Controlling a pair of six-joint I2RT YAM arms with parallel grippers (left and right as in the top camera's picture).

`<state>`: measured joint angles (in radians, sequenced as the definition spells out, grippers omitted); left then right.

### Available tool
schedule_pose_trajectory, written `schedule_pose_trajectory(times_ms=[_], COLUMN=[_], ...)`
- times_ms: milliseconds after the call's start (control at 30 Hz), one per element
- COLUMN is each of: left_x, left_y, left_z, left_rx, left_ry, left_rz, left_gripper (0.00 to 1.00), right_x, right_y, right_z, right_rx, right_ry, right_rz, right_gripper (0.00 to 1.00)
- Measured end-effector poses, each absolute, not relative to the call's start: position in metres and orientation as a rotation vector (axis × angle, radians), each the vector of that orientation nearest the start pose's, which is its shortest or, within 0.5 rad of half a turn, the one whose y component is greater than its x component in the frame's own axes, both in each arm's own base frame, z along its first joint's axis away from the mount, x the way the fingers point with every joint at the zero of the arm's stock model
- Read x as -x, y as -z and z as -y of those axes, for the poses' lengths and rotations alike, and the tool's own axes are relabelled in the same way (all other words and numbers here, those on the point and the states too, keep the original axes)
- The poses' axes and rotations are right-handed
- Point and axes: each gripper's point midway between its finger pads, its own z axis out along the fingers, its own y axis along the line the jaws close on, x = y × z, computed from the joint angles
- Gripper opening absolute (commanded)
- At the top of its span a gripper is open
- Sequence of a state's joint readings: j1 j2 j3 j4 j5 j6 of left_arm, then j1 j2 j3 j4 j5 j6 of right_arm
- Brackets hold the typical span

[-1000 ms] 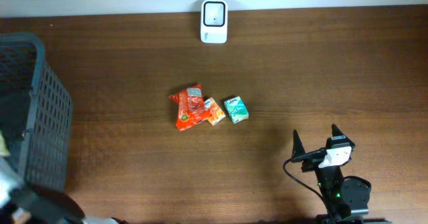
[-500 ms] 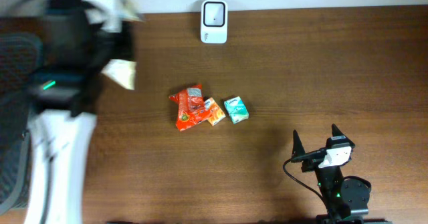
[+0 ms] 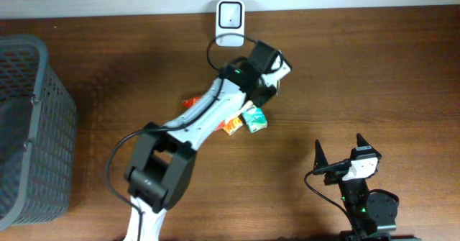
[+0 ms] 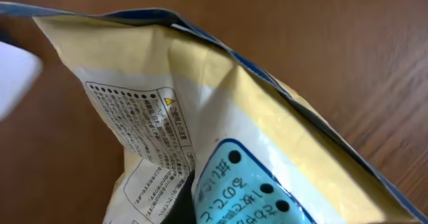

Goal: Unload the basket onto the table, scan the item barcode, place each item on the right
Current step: 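Carry the cream bag out and drop it onto the pile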

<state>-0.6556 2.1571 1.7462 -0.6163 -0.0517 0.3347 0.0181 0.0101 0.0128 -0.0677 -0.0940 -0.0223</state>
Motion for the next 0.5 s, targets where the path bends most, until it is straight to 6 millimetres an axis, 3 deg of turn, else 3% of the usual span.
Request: schedule_pose_trajectory(times_ms=[233,267,300,333,500], left_x=[-0.394,-0.388,-0.384,-0.383,-0.386], left_y=[-0.059,-0.057,-0.056,-0.055,-0.063], left_z=[0.316,0.314,0.314,0.314,0.317], left_rx=[-1.374,-1.39,-1.391,-1.391,-1.299], left_ry=[-0.003,-0.008,-0.009,-0.008,-0.008], left_rz=[-2.401,-2.422,-2.435,-2.437,-2.468], left_gripper=[0.0,0.07,0.25,0.99,0.99], right_x=[-0.245,-0.245,-0.245,-0.245,-0.245], right_y=[-0.161,-0.161,-0.161,-0.161,-0.161], right_z=[-0.021,-0.021,-0.021,-0.021,-0.021], right_rx=[0.105,0.105,0.105,0.105,0.104], right_ry=[-0.074,-0.075,-0.074,-0.074,-0.075], right_rz=[-1.633,-1.633,-1.633,-1.633,-1.633], right_gripper=[0.99,0.99,0.99,0.99,0.99])
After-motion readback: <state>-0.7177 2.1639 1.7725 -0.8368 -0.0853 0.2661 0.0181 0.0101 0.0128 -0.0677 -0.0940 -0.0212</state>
